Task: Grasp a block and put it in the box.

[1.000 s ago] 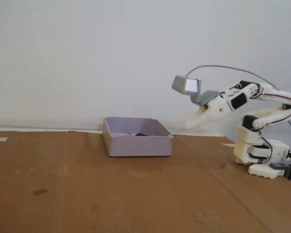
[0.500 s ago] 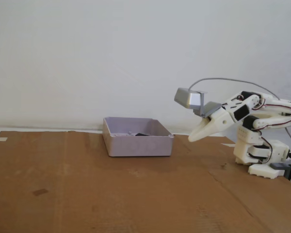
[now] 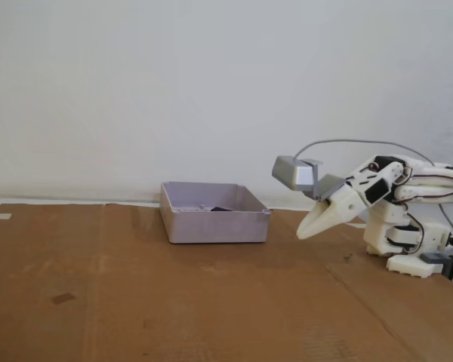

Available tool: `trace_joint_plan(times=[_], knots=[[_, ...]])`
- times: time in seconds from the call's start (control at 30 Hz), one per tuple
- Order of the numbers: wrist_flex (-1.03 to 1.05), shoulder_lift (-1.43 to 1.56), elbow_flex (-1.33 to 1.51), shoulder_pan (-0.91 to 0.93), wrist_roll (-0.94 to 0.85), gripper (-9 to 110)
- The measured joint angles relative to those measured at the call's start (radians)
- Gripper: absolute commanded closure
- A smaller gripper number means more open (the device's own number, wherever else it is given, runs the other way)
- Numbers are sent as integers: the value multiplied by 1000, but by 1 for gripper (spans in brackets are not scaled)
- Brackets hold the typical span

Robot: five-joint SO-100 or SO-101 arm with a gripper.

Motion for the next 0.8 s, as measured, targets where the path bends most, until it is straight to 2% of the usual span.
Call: trace_joint_plan(times=[0.33,0.47,0.8], knots=[[8,54,9,-28,-5,100],[12,54,9,-21,-74,100],[267,64,9,-26,-103,100]])
